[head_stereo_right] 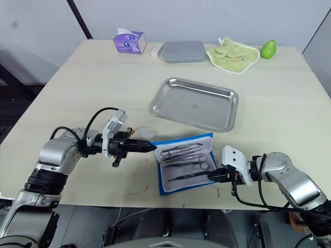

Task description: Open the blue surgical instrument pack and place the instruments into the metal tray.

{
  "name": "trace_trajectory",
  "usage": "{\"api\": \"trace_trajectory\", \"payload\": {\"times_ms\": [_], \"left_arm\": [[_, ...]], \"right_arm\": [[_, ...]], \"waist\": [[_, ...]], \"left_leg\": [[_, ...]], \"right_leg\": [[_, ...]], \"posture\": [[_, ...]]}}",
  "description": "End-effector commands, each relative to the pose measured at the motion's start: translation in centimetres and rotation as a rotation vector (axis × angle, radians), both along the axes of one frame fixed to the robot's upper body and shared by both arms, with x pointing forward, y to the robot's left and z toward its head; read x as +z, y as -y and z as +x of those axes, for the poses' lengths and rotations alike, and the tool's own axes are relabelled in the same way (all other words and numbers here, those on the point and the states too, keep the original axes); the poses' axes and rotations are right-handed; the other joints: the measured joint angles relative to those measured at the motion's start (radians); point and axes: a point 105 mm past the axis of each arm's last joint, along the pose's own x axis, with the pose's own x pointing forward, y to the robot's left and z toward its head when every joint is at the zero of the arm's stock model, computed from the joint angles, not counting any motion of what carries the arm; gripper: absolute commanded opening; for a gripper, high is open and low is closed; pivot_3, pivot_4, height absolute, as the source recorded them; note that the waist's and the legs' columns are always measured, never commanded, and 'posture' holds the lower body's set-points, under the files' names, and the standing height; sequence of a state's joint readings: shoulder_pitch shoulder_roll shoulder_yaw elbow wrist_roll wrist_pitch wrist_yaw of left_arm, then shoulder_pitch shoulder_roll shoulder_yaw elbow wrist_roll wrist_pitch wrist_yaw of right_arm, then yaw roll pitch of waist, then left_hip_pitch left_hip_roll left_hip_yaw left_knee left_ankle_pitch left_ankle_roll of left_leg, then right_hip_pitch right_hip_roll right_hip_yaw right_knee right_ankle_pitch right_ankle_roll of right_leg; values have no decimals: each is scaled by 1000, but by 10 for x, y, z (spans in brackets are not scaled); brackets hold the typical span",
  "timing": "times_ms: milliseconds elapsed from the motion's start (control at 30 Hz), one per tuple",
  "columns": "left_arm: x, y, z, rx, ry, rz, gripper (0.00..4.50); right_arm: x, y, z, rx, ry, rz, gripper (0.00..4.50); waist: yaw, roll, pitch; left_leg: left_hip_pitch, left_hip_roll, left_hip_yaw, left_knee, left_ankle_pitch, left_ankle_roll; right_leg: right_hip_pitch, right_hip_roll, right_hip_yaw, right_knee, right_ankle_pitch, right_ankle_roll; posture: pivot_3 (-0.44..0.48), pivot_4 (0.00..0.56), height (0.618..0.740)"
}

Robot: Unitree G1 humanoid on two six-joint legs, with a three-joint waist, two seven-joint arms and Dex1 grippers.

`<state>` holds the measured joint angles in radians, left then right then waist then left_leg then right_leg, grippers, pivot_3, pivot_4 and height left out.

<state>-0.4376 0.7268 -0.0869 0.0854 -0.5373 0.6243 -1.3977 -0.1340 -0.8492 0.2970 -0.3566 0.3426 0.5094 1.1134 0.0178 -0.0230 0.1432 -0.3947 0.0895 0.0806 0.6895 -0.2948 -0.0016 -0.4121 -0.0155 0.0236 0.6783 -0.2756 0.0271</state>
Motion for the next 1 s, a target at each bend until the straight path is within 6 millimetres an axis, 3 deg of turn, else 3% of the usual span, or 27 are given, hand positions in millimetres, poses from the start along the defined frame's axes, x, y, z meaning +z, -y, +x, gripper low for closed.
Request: {"api": "trace_trajectory", "payload": {"times_ms": [33,533,1000], "left_arm": [[-3,1,15,56,93,38,0],[-27,20,33,16,180,136,0],[-51,43,61,-13,306,313,0]], "right_arm": [[-28,4,-21,-18,-149,-66,37],[-25,-7,-42,-30,-227,-18,37],[-24,-8,-42,-54,-210,-13,37]], "waist": [[1,-1,-2],[7,-6,-12],[23,1,-24]], "left_leg": [[0,0,0,0,0,0],[0,-1,-4,0,0,0],[4,-2,-7,0,0,1]], "right_leg": [[0,0,0,0,0,0],[3,0,-1,-1,0,0],[8,1,0,-1,-1,0]], "posture": [[0,150,740],[0,150,740],[0,150,740]]}}
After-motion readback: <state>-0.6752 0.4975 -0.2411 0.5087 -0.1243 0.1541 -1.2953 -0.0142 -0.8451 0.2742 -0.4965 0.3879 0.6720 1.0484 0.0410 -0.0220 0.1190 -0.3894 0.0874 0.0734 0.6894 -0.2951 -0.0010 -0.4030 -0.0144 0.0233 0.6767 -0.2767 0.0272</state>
